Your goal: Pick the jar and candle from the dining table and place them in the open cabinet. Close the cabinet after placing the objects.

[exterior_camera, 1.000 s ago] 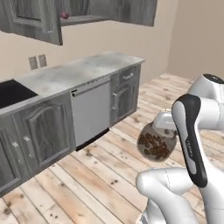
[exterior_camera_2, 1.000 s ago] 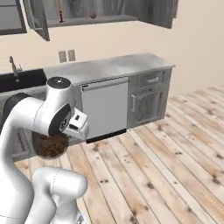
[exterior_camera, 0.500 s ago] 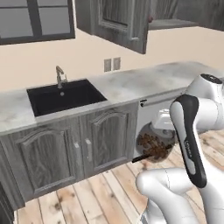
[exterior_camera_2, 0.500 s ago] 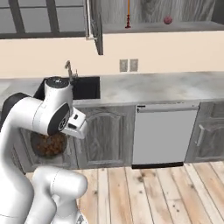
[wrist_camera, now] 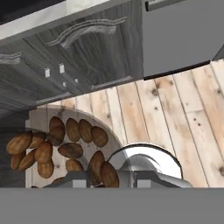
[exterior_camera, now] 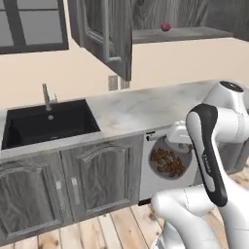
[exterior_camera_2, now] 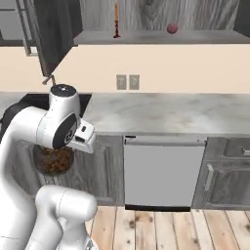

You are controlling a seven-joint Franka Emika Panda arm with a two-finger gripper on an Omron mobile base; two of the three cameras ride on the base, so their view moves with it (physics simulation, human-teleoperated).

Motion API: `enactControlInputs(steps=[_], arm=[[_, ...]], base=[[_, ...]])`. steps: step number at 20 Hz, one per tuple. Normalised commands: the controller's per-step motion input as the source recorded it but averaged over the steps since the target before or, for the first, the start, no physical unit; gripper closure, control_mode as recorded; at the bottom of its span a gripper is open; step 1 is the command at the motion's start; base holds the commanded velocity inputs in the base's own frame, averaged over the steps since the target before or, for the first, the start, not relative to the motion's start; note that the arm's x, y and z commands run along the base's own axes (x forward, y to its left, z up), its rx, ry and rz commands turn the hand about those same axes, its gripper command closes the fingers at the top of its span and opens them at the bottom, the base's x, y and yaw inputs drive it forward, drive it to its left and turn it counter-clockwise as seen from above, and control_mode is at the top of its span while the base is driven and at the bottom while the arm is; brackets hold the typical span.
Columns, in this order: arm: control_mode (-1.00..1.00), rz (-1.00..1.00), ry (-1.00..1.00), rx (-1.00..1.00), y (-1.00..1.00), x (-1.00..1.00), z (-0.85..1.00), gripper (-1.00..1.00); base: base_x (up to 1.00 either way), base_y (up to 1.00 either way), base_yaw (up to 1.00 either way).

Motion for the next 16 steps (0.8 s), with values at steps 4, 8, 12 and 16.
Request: enactControlInputs(steps=[4, 8, 12, 16], arm=[[1.0, 0.0, 0.0, 0.0, 0.0, 0.0, 0.0, 1.0], [1.0, 0.0, 0.0, 0.0, 0.0, 0.0, 0.0, 1.0], [1.0, 0.0, 0.0, 0.0, 0.0, 0.0, 0.0, 1.0], [1.0, 0.0, 0.0, 0.0, 0.0, 0.0, 0.0, 1.0]], base=[[0.87, -1.0, 0.22], [1.0, -0.98, 0.42], [1.0, -0.99, 0.41], [0.99, -0.86, 0.27]])
